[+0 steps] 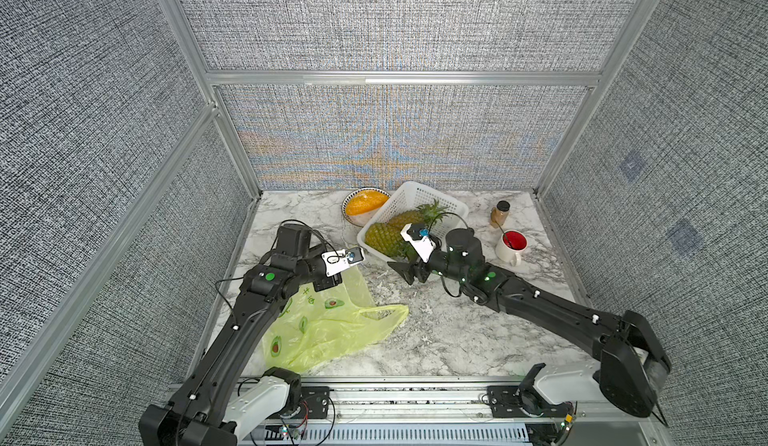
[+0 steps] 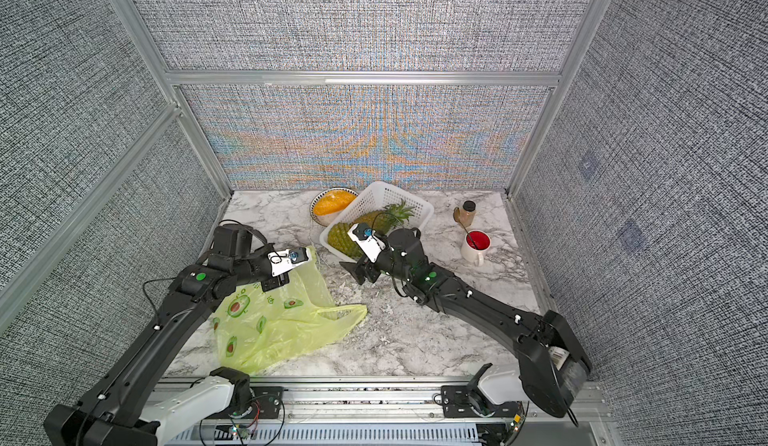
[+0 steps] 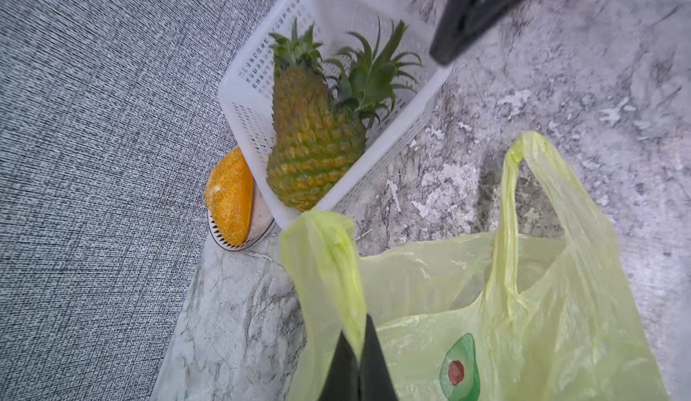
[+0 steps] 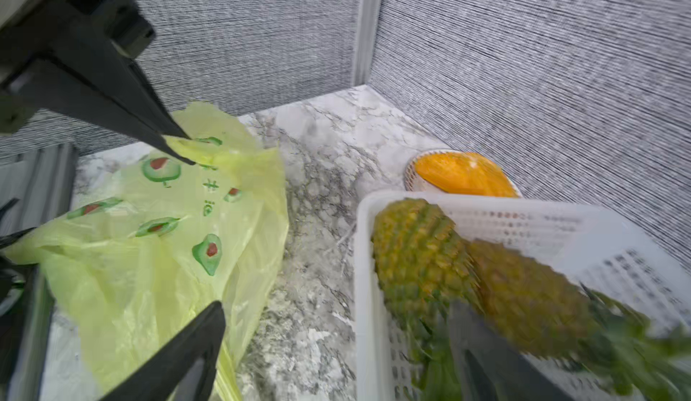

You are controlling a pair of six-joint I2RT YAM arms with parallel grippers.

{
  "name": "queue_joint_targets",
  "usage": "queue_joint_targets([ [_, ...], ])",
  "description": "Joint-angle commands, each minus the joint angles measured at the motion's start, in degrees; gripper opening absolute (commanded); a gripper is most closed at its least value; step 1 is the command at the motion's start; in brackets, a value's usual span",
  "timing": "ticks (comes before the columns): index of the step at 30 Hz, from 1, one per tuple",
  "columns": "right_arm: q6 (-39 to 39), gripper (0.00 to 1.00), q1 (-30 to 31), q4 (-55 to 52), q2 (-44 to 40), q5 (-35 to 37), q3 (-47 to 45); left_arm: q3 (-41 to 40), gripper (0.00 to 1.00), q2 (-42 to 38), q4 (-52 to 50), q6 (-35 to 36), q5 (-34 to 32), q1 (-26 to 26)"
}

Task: Place the pineapple into a plastic bag & tie a knot
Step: Open the plastic bag at the center of the board.

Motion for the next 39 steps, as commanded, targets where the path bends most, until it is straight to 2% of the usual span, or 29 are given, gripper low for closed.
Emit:
queue_joint_targets([
  [1, -1.1, 0.93, 0.8, 0.1, 2.7, -10.3, 1.4, 1.6, 0.00, -1.3, -1.9, -2.6, 4.0, 0.1],
  [6, 4.1, 0.92, 3.4, 4.6, 7.9, -14.7, 2.1, 2.7, 0.00, -2.4, 1.3, -5.1, 4.0, 0.1],
  [10, 9.2, 0.91, 5.4, 11.4, 11.3, -11.6, 0.1, 4.0, 0.00, -2.4, 3.2, -7.4, 4.7, 0.1],
  [12, 11.0, 0.86, 5.7, 14.9, 12.6, -11.0, -0.8, 4.6, 0.00, -2.9, 3.5, -8.5, 4.8, 0.1],
  [15, 12.3, 0.72, 5.8, 17.7, 14.2, -10.1, -1.5, 4.4, 0.00, -4.0, 4.2, -9.9, 4.4, 0.1],
  [18, 12.6, 0.53, 5.8, 19.3, 15.4, -11.6, -1.4, 4.2, 0.00, -4.7, 5.3, -11.1, 4.2, 0.1],
  [20, 12.7, 0.36, 5.7, 19.5, 15.8, -12.8, -1.0, 4.7, 0.00, -4.8, 6.3, -12.1, 4.3, 0.1],
  [21, 12.8, 0.25, 5.5, 19.5, 16.0, -13.6, -0.9, 4.8, 0.00, -4.8, 7.5, -13.2, 4.2, 0.1],
  [22, 13.3, 0.08, 5.4, 19.7, 16.1, -14.6, -0.7, 4.9, 0.00, -4.7, 8.8, -14.2, 4.2, 0.1],
  [23, 14.3, 0.00, 5.2, 19.9, 16.0, -15.5, -0.6, 4.8, 0.00, -4.7, 10.5, -15.3, 3.6, 0.1],
  [25, 18.1, 0.00, 4.8, 21.3, 15.2, -15.8, -0.8, 3.3, 0.01, -3.8, 17.7, -22.4, -2.5, 0.1],
  [26, 19.9, 0.00, 4.8, 22.1, 14.7, -15.6, -1.1, 2.1, 0.15, -3.2, 22.8, -27.2, -6.9, 0.1],
  [27, 22.1, 0.00, 4.8, 22.9, 14.2, -15.1, -1.3, 0.8, 0.43, -2.0, 27.7, -33.8, -13.0, 0.1],
  [28, 24.4, 0.00, 4.9, 23.2, 13.8, -14.3, -1.2, 1.1, 0.68, -0.6, 28.3, -39.8, -18.4, 0.1],
  [29, 26.4, 0.00, 5.0, 22.8, 13.6, -13.2, -0.7, 2.1, 0.80, 0.4, 27.0, -43.1, -22.3, 0.1],
  [30, 28.7, 0.00, 5.1, 21.1, 13.7, -11.5, 0.3, 3.2, 0.96, 1.5, 25.3, -46.7, -25.4, 0.1],
  [31, 30.6, 0.00, 5.2, 18.2, 14.1, -10.1, 2.0, 4.4, 0.99, 2.1, 23.2, -49.6, -27.2, 0.1],
  [35, 34.9, 0.00, 5.5, 6.4, 17.5, -8.0, 11.2, 10.0, 1.00, 2.1, 14.8, -64.5, -31.7, 0.1],
  [39, 40.0, 0.00, 5.6, -3.0, 21.7, -3.8, 19.1, 22.0, 0.99, 2.1, -2.1, -70.3, -34.4, 0.1],
])
